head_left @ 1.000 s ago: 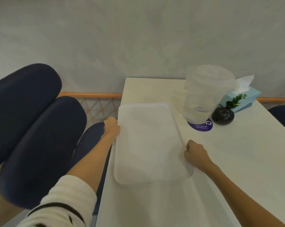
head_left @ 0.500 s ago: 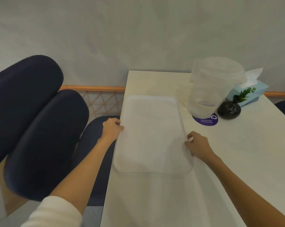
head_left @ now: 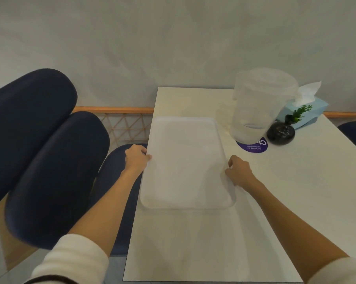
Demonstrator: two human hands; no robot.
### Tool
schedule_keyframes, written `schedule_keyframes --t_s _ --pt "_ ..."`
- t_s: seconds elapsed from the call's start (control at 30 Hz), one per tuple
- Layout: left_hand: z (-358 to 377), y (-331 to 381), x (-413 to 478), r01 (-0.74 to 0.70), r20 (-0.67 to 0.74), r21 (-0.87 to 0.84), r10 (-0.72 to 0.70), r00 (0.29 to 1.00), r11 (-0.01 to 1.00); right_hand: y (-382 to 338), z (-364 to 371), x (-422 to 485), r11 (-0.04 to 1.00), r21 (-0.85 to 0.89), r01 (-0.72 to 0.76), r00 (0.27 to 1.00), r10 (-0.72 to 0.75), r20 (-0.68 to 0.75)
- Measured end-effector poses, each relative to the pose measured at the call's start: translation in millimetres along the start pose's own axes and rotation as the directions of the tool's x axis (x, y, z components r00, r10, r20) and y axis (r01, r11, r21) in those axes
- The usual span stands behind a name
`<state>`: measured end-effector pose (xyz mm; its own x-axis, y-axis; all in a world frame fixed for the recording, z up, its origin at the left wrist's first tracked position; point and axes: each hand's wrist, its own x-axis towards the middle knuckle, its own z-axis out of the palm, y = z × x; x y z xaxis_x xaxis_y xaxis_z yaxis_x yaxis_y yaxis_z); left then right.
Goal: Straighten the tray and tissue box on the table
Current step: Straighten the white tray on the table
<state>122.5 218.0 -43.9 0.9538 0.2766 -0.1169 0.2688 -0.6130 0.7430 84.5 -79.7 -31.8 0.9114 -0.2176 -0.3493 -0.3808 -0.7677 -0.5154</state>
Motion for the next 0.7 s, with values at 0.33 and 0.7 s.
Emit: schedule_keyframes --t_s 0.33,0.7 --pt "0.0 -0.6 -4.9 0.011 0.002 0.005 -0.011 1.000 1.000 1.2 1.6 -0.1 1.000 -0.014 -0.008 1.000 0.007 -0.008" --pt "-0.6 4.8 -6.1 0.021 0.022 0.069 -0.022 1.000 0.997 3.2 -6.6 2.0 1.000 0.021 -0.016 0.998 0.015 0.066"
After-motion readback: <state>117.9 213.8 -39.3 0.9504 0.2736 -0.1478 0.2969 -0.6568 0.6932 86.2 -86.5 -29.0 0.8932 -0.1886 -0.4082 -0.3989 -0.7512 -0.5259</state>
